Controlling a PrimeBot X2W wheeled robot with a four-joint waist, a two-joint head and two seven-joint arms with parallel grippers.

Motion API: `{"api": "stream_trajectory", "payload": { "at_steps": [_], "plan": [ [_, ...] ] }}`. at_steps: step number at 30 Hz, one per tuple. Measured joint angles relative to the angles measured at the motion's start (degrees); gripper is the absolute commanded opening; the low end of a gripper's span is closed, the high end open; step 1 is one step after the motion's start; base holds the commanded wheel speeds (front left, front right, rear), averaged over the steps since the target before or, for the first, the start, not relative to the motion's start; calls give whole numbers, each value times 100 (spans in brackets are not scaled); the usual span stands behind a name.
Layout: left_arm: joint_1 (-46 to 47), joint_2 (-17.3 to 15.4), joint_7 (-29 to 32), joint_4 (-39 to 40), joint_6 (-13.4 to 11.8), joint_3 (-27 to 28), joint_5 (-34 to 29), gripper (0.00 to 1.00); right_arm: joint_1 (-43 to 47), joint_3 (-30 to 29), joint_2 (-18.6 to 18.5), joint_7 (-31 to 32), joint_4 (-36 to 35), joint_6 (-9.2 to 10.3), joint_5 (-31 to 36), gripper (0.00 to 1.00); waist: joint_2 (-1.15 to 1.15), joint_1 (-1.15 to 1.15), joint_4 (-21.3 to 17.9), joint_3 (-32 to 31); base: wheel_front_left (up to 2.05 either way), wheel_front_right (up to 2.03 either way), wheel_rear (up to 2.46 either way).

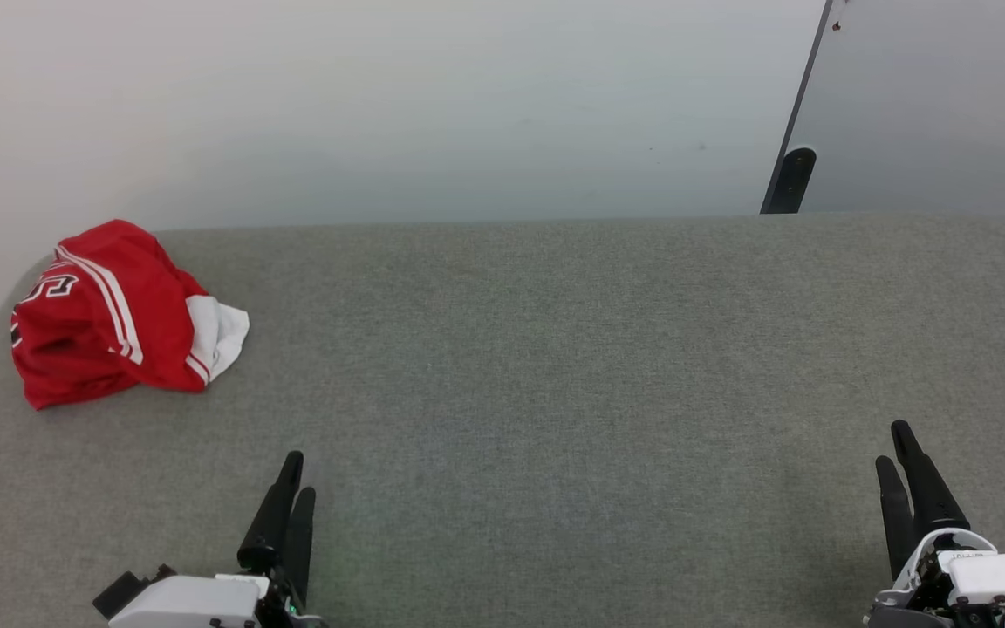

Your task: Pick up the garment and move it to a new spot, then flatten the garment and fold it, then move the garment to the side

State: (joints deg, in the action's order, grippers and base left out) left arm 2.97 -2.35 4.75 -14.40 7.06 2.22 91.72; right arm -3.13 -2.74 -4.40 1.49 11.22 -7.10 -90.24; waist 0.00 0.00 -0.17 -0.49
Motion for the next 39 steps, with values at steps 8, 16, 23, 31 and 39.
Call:
{"api": "stream_trajectory", "payload": {
  "at_steps": [8, 16, 23, 31, 39],
  "plan": [
    [5, -11, -48, 45, 1, -58, -19, 100, 27, 108, -70, -114, -97, -1, 77, 100, 0, 0, -1, -14, 0, 0, 0],
    [23, -37, -100, 83, 1, -131, -116, 100, 29, 207, -142, -240, -186, -1, 119, 100, 0, 0, 0, -30, 0, 0, 0],
    [27, -96, -177, 127, 5, -211, -225, 100, 39, 311, -221, -358, -255, -2, 161, 100, 0, 0, 2, -42, 0, 0, 0],
    [32, -210, -413, 189, 7, -383, -534, 100, 40, 472, -380, -576, -301, -4, 346, 100, 0, 0, 4, -52, 0, 0, 0],
    [83, -512, -965, 186, 7, -844, -1263, 100, 34, 739, -620, -950, -313, -11, 977, 100, 0, 0, 6, -60, 0, 0, 0]
  ]
}}
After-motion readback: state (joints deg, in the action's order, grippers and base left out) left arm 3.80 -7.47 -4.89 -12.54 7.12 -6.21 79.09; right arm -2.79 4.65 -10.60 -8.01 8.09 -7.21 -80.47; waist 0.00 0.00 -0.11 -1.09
